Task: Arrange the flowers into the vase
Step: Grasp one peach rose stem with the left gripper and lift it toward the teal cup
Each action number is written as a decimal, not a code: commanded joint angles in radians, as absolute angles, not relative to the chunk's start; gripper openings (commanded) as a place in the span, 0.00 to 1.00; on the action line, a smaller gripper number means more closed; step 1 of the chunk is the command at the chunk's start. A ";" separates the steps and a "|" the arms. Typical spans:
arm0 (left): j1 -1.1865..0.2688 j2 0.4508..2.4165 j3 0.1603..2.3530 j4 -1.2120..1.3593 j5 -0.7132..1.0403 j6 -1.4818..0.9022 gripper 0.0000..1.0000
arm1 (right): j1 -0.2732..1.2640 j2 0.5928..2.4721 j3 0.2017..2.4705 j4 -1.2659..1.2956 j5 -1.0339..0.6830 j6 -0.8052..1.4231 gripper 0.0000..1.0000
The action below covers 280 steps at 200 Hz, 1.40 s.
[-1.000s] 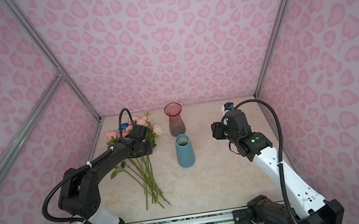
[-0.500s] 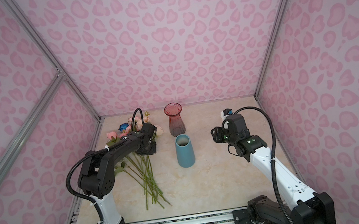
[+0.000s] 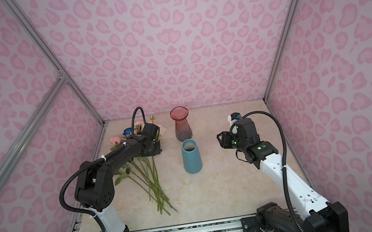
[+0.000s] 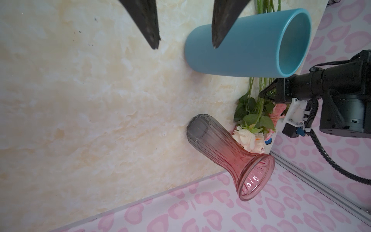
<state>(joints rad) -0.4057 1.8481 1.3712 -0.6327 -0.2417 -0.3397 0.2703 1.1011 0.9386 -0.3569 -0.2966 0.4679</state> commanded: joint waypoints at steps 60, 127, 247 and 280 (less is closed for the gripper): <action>-0.405 1.455 1.368 -0.549 -0.280 -0.338 0.04 | 0.272 1.057 0.915 -0.287 -0.319 0.491 0.44; -0.406 0.986 1.127 -0.014 -0.129 -0.335 0.03 | 0.272 1.029 0.862 -0.203 -0.334 0.519 0.43; -0.500 1.276 1.567 0.279 0.053 -0.278 0.03 | 0.273 1.026 0.890 -0.217 -0.325 0.510 0.42; -0.554 1.345 1.561 0.295 0.021 -0.230 0.03 | 0.273 1.007 0.880 -0.225 -0.315 0.496 0.42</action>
